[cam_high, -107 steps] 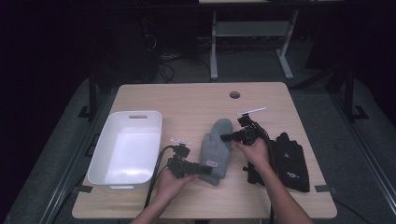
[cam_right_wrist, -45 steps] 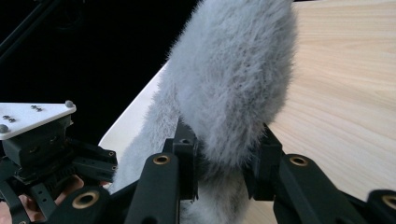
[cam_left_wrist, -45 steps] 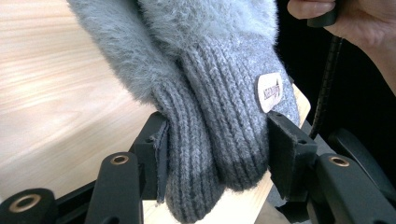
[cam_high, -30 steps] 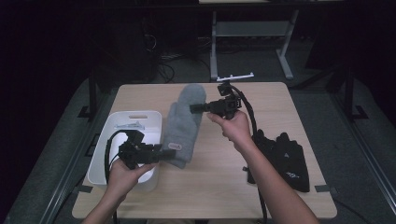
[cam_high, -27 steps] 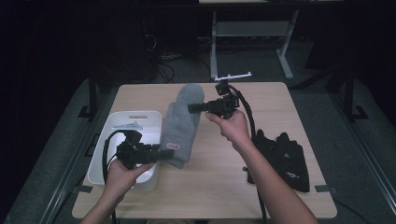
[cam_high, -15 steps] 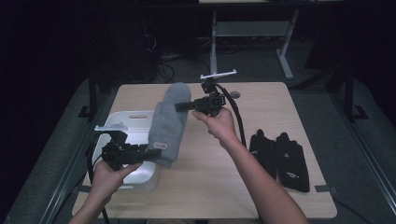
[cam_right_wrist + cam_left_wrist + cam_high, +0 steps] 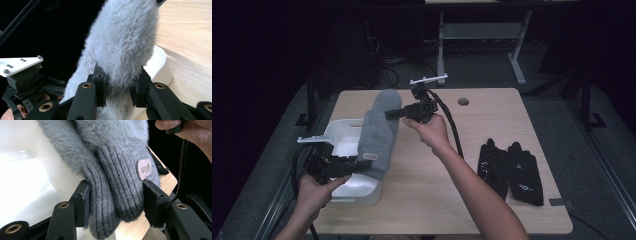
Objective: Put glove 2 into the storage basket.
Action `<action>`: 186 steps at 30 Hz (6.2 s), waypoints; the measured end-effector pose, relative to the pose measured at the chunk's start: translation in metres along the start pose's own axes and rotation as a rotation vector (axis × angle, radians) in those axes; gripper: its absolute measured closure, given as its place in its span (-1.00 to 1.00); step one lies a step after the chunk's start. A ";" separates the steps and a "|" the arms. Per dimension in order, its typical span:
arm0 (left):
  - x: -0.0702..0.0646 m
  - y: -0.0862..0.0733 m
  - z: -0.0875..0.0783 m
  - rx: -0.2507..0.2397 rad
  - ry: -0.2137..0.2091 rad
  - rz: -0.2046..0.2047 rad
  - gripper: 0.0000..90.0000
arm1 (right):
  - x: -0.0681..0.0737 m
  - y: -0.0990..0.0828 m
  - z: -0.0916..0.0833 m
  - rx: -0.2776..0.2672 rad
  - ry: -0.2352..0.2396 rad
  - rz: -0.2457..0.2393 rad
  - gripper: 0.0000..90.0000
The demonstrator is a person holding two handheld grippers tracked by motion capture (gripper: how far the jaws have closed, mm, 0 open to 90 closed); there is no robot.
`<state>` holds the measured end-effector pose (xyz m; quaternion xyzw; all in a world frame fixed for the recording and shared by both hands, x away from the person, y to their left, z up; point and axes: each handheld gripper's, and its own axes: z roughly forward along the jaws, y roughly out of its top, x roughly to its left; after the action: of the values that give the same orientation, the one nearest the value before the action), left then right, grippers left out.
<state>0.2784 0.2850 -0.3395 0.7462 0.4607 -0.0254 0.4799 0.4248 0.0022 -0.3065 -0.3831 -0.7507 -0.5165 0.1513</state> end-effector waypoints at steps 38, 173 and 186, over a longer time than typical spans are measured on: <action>0.045 -0.034 -0.008 0.008 0.045 -0.095 0.02 | -0.010 -0.002 0.074 0.098 0.006 -0.012 0.55; -0.052 0.025 0.090 0.121 -0.029 0.118 -0.21 | -0.075 -0.055 -0.079 -0.024 -0.167 0.010 -0.13; -0.065 0.027 0.109 0.125 -0.055 0.136 -0.22 | -0.086 -0.071 -0.108 -0.038 -0.198 0.039 -0.13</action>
<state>0.3044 0.1584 -0.3481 0.8032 0.3931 -0.0420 0.4457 0.4112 -0.1428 -0.3617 -0.4499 -0.7443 -0.4872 0.0789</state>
